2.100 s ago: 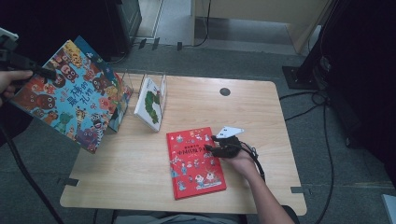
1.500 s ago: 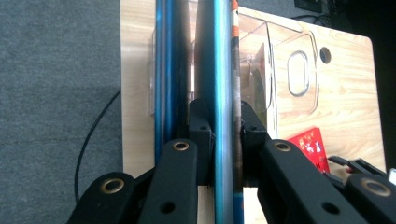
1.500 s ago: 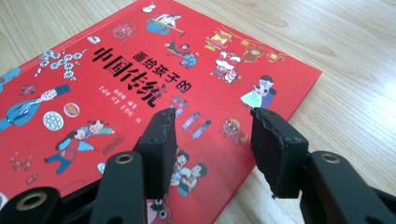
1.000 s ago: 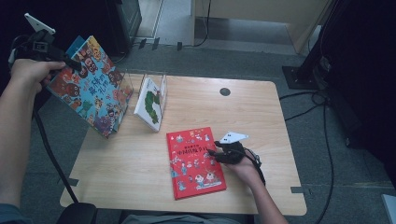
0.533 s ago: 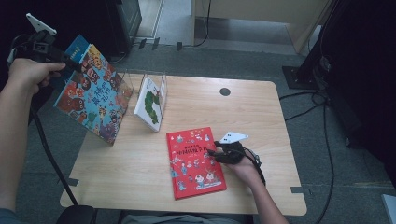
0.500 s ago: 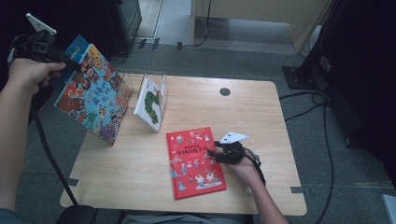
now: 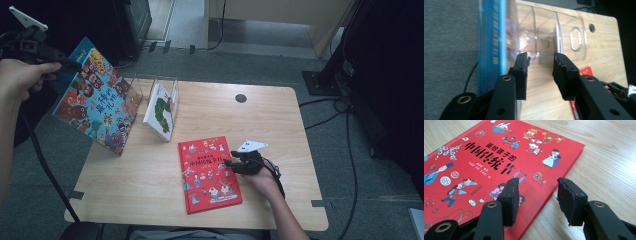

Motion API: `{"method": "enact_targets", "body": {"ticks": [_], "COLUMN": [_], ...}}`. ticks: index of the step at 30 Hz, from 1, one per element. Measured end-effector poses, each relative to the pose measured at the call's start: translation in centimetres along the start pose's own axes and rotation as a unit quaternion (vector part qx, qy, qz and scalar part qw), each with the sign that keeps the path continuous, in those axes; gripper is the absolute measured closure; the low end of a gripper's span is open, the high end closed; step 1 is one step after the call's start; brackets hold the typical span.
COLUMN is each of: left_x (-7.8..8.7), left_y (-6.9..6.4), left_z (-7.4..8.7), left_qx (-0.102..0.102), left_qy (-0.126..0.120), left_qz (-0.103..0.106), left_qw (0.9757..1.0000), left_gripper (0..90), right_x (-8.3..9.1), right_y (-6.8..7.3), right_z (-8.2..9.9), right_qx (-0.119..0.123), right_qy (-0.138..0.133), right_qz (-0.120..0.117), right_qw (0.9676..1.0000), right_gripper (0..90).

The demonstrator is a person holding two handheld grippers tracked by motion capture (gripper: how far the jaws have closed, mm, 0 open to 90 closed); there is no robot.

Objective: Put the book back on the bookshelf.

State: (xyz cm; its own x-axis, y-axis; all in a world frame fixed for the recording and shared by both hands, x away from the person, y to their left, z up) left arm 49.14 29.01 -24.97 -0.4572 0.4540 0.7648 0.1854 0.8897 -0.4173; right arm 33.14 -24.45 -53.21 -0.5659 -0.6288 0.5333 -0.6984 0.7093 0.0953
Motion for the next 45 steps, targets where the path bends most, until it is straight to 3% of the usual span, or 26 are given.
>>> {"method": "enact_targets", "body": {"ticks": [8, 12, 15, 18, 28, 31, 33, 37, 40, 43, 45], "left_x": [-2.2, -3.4, -4.2, -4.8, -7.5, -8.3, -8.9, -9.5, -10.1, -10.9, -11.3], "left_y": [-1.6, -2.1, -2.7, -3.0, -4.3, -4.2, -4.5, -4.9, -5.2, -5.6, -5.8], "left_z": [2.9, 4.6, 6.1, 6.9, 10.3, 11.2, 12.0, 12.7, 13.5, 14.3, 14.9], "left_qx": [-0.017, -0.028, -0.031, -0.038, -0.039, -0.043, -0.045, -0.055, -0.057, -0.066, -0.063], "left_qy": [0.009, 0.013, 0.01, 0.014, 0.021, 0.023, 0.02, 0.022, 0.022, 0.024, 0.022], "left_qz": [0.034, 0.034, 0.051, 0.05, 0.088, 0.077, 0.083, 0.077, 0.086, 0.08, 0.093], "left_qw": [0.9992, 0.999, 0.9982, 0.9979, 0.9951, 0.9959, 0.9953, 0.9952, 0.9944, 0.9943, 0.9934], "left_gripper": [61.4, 63.7, 64.1, 64.1, 63.5, 62.5, 61.9, 61.0, 60.0, 60.1, 60.1], "right_x": [0.1, 0.2, 0.4, 0.5, 1.4, 1.6, 1.8, 1.6, 1.5, 1.3, 1.2], "right_y": [-0.4, -0.5, -0.9, -1.0, -1.7, -1.8, -1.8, -1.6, -1.4, -1.1, -1.0], "right_z": [-0.1, -0.1, -0.2, -0.4, -0.9, -1.0, -1.0, -1.0, -1.0, -1.3, -1.4], "right_qx": [-0.006, -0.007, -0.01, -0.009, -0.002, 0.0, 0.001, 0.002, 0.011, 0.009, 0.015], "right_qy": [-0.007, -0.01, -0.017, -0.007, -0.02, -0.024, -0.025, -0.022, -0.023, -0.018, -0.014], "right_qz": [0.002, 0.002, 0.005, 0.003, 0.003, 0.002, -0.001, -0.006, -0.008, -0.014, -0.016], "right_qw": [1.0, 0.9999, 0.9998, 0.9999, 0.9998, 0.9997, 0.9997, 0.9997, 0.9996, 0.9997, 0.9997], "right_gripper": [52.7, 52.9, 53.8, 53.5, 55.7, 55.9, 57.0, 57.8, 57.8, 57.5, 57.5]}}
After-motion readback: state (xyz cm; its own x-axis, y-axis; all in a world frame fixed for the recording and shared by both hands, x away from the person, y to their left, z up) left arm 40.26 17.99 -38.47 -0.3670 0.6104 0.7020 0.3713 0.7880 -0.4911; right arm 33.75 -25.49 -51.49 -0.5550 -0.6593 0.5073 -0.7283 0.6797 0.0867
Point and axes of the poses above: each handheld gripper's, and its own axes: x roughly backward along the jaws, z roughly out of its underside, y roughly to its left, the point moved 3 cm from there along -x, roughly forward along the jaws, and after that the axes turned 7 degrees about -y, right-handed, at the moved point
